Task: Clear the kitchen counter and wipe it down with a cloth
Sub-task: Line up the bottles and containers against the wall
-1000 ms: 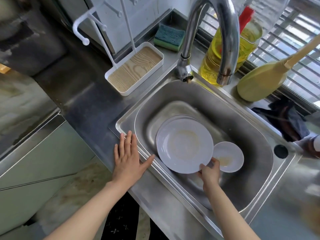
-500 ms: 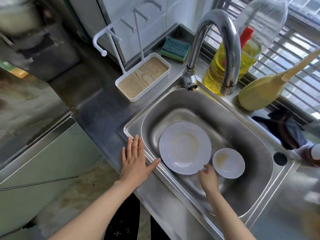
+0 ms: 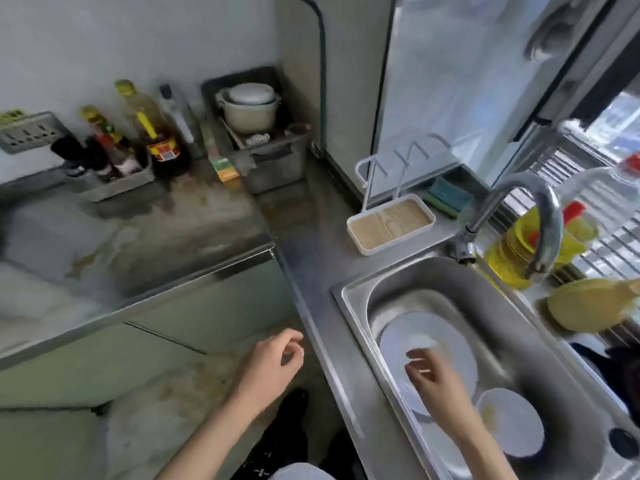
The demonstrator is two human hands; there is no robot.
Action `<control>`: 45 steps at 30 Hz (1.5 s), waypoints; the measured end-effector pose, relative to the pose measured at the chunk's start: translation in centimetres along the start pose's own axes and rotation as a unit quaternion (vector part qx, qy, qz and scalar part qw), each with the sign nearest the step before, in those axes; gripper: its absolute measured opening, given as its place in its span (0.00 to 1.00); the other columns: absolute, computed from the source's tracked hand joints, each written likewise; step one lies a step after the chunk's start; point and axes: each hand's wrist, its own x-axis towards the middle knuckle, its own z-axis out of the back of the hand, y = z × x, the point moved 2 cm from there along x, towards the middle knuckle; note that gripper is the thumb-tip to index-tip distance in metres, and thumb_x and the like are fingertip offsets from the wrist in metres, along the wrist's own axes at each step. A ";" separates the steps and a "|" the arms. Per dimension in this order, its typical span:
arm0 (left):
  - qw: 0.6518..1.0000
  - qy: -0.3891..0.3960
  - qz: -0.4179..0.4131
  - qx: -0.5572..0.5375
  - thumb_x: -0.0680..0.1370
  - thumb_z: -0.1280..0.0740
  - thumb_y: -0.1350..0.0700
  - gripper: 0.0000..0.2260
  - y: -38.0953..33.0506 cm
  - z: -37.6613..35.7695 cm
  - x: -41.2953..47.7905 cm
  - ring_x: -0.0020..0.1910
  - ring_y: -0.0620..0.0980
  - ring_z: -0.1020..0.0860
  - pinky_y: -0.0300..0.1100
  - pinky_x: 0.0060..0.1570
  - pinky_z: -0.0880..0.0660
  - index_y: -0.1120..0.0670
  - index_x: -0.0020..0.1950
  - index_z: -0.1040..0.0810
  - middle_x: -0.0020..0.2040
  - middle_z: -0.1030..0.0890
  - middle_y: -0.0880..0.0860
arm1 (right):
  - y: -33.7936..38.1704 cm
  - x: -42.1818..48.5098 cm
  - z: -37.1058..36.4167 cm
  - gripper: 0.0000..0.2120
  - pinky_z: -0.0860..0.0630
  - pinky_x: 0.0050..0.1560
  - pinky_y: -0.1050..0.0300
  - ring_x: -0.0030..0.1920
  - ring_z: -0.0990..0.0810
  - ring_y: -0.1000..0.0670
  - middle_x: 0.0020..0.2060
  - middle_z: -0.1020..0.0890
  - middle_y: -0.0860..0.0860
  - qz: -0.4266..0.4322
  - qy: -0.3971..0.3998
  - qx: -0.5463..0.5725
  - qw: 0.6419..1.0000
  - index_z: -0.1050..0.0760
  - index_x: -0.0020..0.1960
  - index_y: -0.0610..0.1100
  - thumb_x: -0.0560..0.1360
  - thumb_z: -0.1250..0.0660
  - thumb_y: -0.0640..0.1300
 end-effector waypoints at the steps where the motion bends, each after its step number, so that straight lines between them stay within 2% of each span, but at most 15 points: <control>1: 0.999 -0.013 0.027 -0.022 0.75 0.34 0.55 0.06 1.0 0.8 -0.8 0.42 0.37 0.23 0.38 0.46 0.27 0.45 0.50 0.24 0.40 0.21 0.39 | 1.0 -0.1 -1.0 0.07 0.28 0.35 0.63 0.42 0.21 0.50 0.40 0.20 0.52 0.012 0.013 -0.005 1.000 0.26 0.50 0.49 0.76 0.37 0.38; 3: 0.993 -0.045 0.079 -0.079 0.75 0.34 0.57 0.08 2.9 2.2 -2.1 0.42 0.36 0.23 0.37 0.46 0.26 0.42 0.46 0.26 0.41 0.20 0.42 | 3.1 -0.1 -3.1 0.06 0.25 0.39 0.59 0.42 0.20 0.49 0.39 0.19 0.53 0.040 0.033 -0.010 0.999 0.26 0.50 0.49 0.75 0.35 0.40; 7: 0.974 -0.103 0.129 -0.154 0.75 0.33 0.60 0.10 5.5 5.1 -3.4 0.42 0.35 0.23 0.26 0.42 0.29 0.43 0.44 0.25 0.42 0.19 0.47 | 8.3 0.0 -8.0 0.05 0.28 0.39 0.70 0.41 0.20 0.56 0.40 0.19 0.55 0.094 0.092 -0.031 0.991 0.26 0.50 0.52 0.76 0.35 0.44; 10: 0.959 -0.135 0.151 -0.196 0.76 0.33 0.59 0.09 7.1 7.6 -3.3 0.42 0.39 0.22 0.24 0.41 0.30 0.44 0.44 0.25 0.44 0.19 0.48 | 12.6 0.2 -11.9 0.03 0.28 0.42 0.66 0.41 0.21 0.57 0.40 0.20 0.57 0.147 0.144 -0.068 0.976 0.27 0.48 0.52 0.76 0.35 0.44; 13: 0.947 -0.170 0.155 -0.223 0.77 0.34 0.58 0.08 9.0 10.6 -2.6 0.44 0.41 0.22 0.25 0.43 0.30 0.44 0.45 0.25 0.45 0.20 0.46 | 16.8 0.9 -15.8 0.03 0.28 0.41 0.63 0.39 0.23 0.52 0.43 0.20 0.52 0.178 0.180 -0.105 0.962 0.26 0.46 0.46 0.77 0.37 0.39; 16: 0.935 -0.206 0.160 -0.240 0.76 0.34 0.59 0.05 11.7 13.9 -1.7 0.42 0.36 0.22 0.23 0.42 0.31 0.50 0.49 0.24 0.44 0.20 0.47 | 20.4 2.3 -19.7 0.09 0.29 0.42 0.68 0.43 0.22 0.53 0.44 0.20 0.50 0.182 0.209 -0.111 0.954 0.29 0.53 0.51 0.77 0.38 0.39; 18: 0.931 -0.218 0.161 -0.247 0.76 0.34 0.60 0.06 14.2 16.1 -0.7 0.42 0.30 0.24 0.22 0.42 0.31 0.54 0.52 0.24 0.45 0.20 0.48 | 22.6 3.6 -22.4 0.08 0.26 0.46 0.64 0.46 0.21 0.53 0.45 0.20 0.53 0.177 0.217 -0.116 0.953 0.30 0.53 0.52 0.77 0.38 0.40; 21: 0.929 -0.220 0.162 -0.248 0.76 0.34 0.58 0.09 18.2 19.5 1.7 0.44 0.34 0.23 0.26 0.47 0.29 0.52 0.57 0.26 0.49 0.21 0.45 | 25.4 5.7 -26.6 0.05 0.24 0.50 0.55 0.46 0.20 0.51 0.42 0.19 0.54 0.172 0.204 -0.119 0.956 0.27 0.51 0.47 0.76 0.36 0.40; 23: 0.931 -0.212 0.170 -0.245 0.77 0.34 0.56 0.11 20.8 21.6 3.9 0.47 0.36 0.25 0.30 0.47 0.29 0.50 0.59 0.27 0.51 0.23 0.43 | 27.0 7.4 -29.5 0.07 0.24 0.50 0.54 0.47 0.20 0.49 0.44 0.18 0.51 0.161 0.197 -0.121 0.959 0.27 0.53 0.45 0.76 0.36 0.40; 26: 0.931 -0.214 0.169 -0.245 0.76 0.34 0.56 0.13 24.3 24.4 7.5 0.47 0.37 0.24 0.30 0.46 0.30 0.51 0.60 0.27 0.54 0.23 0.46 | 29.0 10.3 -33.8 0.10 0.25 0.47 0.62 0.49 0.20 0.52 0.49 0.19 0.53 0.158 0.201 -0.137 0.957 0.28 0.58 0.48 0.77 0.38 0.42; 29: 0.931 -0.217 0.172 -0.240 0.76 0.34 0.57 0.14 27.3 26.9 11.9 0.43 0.34 0.26 0.23 0.41 0.31 0.52 0.61 0.28 0.52 0.24 0.45 | 31.1 13.4 -37.3 0.11 0.30 0.38 0.75 0.46 0.22 0.60 0.50 0.22 0.55 0.156 0.198 -0.132 0.959 0.29 0.60 0.48 0.78 0.38 0.45; 33: 0.924 -0.237 0.165 -0.249 0.76 0.34 0.58 0.14 30.2 30.3 18.5 0.41 0.34 0.26 0.20 0.39 0.33 0.53 0.61 0.28 0.54 0.24 0.48 | 35.2 18.1 -40.6 0.11 0.29 0.41 0.70 0.43 0.23 0.61 0.48 0.23 0.57 0.168 0.141 -0.101 0.970 0.27 0.59 0.48 0.77 0.36 0.44; 39: 0.916 -0.266 0.167 -0.250 0.75 0.33 0.57 0.13 32.3 34.3 25.4 0.41 0.35 0.26 0.25 0.41 0.32 0.53 0.59 0.27 0.53 0.24 0.47 | 41.6 25.6 -43.4 0.08 0.31 0.40 0.76 0.39 0.24 0.67 0.44 0.22 0.57 0.212 0.106 -0.055 0.970 0.25 0.55 0.48 0.76 0.35 0.43; 41: 0.906 -0.284 0.184 -0.253 0.75 0.32 0.57 0.15 32.9 35.1 26.4 0.44 0.41 0.23 0.27 0.42 0.31 0.55 0.61 0.27 0.55 0.25 0.48 | 43.4 27.5 -44.1 0.09 0.31 0.39 0.77 0.41 0.24 0.64 0.47 0.22 0.55 0.215 0.116 -0.055 0.968 0.26 0.57 0.48 0.76 0.36 0.43; 45: 0.885 -0.349 0.225 -0.211 0.74 0.31 0.55 0.21 34.0 37.2 28.8 0.53 0.46 0.27 0.38 0.49 0.29 0.53 0.65 0.32 0.60 0.33 0.49 | 46.4 31.0 -44.6 0.10 0.25 0.49 0.58 0.50 0.22 0.51 0.51 0.21 0.50 0.219 0.036 -0.044 0.974 0.28 0.57 0.44 0.76 0.36 0.45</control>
